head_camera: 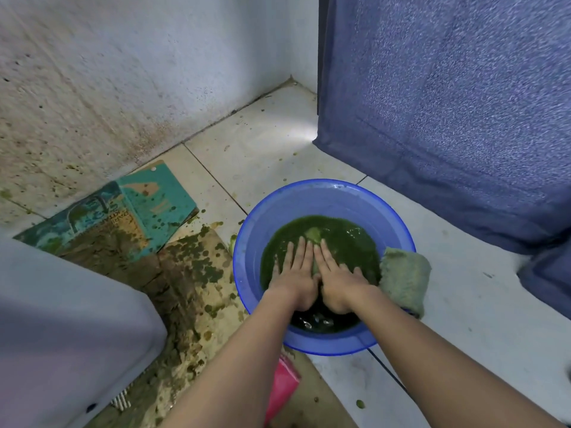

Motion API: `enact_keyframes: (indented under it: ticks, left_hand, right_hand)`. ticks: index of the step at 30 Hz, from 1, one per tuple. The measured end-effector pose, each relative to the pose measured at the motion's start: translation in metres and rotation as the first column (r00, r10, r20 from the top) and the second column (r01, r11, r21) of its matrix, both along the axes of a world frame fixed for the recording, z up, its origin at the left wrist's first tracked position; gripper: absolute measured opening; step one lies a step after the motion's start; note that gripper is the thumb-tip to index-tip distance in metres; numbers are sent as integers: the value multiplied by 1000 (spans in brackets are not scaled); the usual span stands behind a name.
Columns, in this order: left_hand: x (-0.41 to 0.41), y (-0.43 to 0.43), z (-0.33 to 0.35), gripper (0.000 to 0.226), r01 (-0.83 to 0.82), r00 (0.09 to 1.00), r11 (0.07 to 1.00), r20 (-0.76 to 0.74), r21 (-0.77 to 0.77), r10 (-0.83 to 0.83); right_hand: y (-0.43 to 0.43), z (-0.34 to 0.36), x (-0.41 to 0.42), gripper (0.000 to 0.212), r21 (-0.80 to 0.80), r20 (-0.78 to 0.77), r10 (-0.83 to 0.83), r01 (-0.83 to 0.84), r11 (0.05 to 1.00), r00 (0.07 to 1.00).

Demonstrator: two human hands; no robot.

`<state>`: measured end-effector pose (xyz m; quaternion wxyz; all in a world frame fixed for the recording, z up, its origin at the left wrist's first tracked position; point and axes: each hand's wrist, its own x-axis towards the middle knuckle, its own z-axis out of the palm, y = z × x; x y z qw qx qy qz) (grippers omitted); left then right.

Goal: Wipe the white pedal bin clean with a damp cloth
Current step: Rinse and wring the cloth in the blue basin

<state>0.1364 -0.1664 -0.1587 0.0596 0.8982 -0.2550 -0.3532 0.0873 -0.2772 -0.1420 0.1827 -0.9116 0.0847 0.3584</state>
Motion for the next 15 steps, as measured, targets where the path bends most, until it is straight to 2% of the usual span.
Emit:
enact_keyframes:
  ticks: [4,9,10,12,15]
  left_hand:
    - [9,1,-9,68,-9,996,1000,-91,5,10]
    - [11,2,-2,73,-8,993,1000,-120,-12,6]
    - [9,2,0,73,-13,996,1000,-91,-26,10]
    - [1,-1,8,72,-33,998,998,60,-62,36]
    - [-15,-9,20,56,-14,953,996,300,-91,41]
  right_hand:
    - [-1,-8,3,88,7,-41,2,-2,1000,999]
    - [-5,-7,4,94,49,-52,-1,4,999,999]
    - [-7,-6,6,95,73,-54,-5,9,997,999]
    - [-10,-1,9,97,140,-46,-33,39,989,998]
    - [-20,7,10,89,251,-11,-135,134,959,991]
